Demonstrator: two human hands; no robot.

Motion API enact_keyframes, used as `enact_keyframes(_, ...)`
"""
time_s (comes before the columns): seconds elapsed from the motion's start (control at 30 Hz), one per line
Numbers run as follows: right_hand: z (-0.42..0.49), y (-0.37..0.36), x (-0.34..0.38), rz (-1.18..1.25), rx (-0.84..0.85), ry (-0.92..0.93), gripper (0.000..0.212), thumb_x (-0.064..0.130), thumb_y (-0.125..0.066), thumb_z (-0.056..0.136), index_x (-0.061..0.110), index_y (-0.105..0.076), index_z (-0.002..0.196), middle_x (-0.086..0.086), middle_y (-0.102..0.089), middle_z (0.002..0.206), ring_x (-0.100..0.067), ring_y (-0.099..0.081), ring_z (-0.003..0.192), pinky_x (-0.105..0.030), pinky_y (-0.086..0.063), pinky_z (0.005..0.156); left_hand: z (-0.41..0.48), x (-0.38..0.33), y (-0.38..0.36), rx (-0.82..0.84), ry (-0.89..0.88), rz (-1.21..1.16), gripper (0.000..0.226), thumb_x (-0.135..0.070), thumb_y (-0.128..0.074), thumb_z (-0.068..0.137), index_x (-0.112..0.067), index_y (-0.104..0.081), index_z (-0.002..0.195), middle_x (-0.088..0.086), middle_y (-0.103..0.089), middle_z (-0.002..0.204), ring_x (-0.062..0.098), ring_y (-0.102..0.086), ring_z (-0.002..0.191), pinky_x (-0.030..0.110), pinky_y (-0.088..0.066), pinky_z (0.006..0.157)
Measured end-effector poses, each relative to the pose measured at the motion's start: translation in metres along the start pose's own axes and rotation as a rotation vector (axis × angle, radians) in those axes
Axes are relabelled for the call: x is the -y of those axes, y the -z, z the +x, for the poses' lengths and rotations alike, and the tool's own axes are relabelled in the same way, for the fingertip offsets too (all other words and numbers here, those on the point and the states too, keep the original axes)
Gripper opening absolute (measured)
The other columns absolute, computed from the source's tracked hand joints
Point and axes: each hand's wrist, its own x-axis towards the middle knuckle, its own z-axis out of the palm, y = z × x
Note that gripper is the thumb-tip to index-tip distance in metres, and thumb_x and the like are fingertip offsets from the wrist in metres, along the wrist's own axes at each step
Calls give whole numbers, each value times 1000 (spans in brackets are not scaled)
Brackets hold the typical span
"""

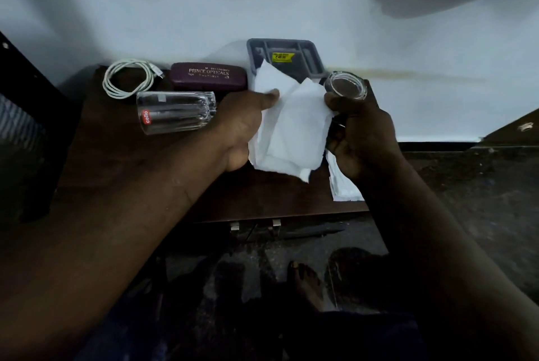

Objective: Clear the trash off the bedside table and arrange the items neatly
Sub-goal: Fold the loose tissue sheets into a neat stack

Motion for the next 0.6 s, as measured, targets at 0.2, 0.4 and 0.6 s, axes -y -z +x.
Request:
enact_keyframes(0.2, 7, -1, -2, -15, 7, 23, 16, 5, -65, 96, 18, -71, 90, -10, -70, 95, -25, -69, 80, -31, -58, 69, 0, 10, -1, 109, 48, 57, 19, -19, -74, 90, -9, -75, 106, 7, -80, 98, 30, -78, 89, 43, -61, 74)
enact_keyframes(0.4, 7, -1, -5, 14, 169, -22, 20, 7, -63, 97, 18, -73, 85, -10, -69, 96, -28, -74, 85, -41, -64, 83, 4, 8, 0, 47, 85, -23, 21, -16, -70, 94, -8, -74, 112, 10, -79, 104, 34, -75, 98, 52, -59, 88)
enact_keyframes(0.6, 5, -1, -6, -14, 285, -5, 21, 6, -67, 87, 23, -72, 75, -2, -74, 94, -28, -75, 91, -38, -63, 83, 5, 8, 0, 40, 80, -23, 20, -12, -70, 92, -7, -75, 111, 11, -79, 102, 35, -75, 96, 50, -61, 85)
